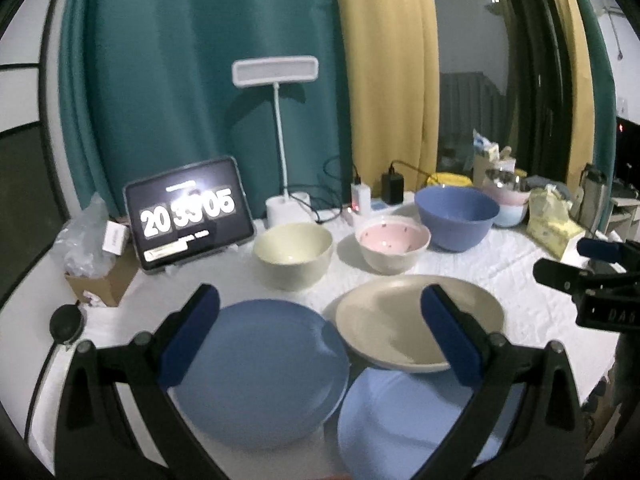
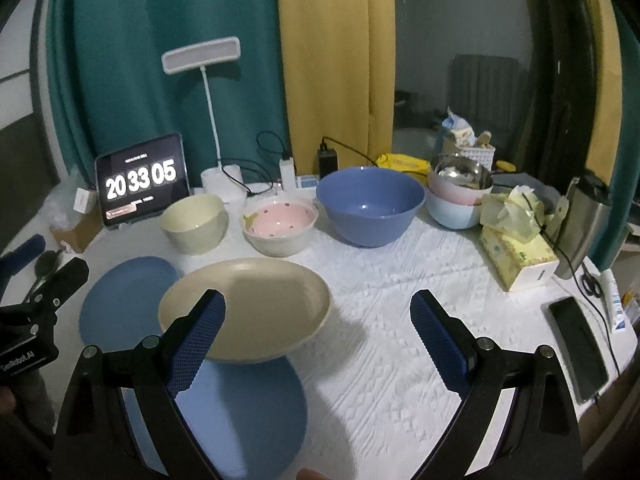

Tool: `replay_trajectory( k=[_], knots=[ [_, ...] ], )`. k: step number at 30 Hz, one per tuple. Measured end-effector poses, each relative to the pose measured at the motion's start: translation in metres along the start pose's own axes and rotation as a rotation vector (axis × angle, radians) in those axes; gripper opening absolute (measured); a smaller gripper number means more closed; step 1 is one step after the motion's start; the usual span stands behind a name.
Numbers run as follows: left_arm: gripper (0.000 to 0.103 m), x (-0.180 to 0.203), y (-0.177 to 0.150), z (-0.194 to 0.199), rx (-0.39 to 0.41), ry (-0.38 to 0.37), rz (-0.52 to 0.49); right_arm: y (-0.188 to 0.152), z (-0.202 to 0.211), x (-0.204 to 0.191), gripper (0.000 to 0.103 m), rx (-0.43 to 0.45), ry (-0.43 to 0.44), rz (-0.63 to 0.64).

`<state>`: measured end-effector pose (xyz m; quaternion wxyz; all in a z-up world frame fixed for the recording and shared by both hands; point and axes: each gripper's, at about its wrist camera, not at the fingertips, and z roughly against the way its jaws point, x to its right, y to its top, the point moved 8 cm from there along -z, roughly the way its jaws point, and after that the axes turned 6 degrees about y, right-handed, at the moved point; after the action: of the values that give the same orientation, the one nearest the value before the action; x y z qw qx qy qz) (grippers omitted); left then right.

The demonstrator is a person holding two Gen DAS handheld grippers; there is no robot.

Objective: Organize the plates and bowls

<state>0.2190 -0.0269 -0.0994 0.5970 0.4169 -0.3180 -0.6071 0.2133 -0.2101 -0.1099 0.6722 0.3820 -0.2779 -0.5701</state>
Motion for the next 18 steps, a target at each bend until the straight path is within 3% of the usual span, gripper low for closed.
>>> replay_trajectory(
  k=[18],
  knots=[
    [0.101,0.018,-0.035,-0.082,-0.222,-0.03,-0.004,-0.017,-0.084,0.024,0.096,-0.138,0.037,-0.047]
  ],
)
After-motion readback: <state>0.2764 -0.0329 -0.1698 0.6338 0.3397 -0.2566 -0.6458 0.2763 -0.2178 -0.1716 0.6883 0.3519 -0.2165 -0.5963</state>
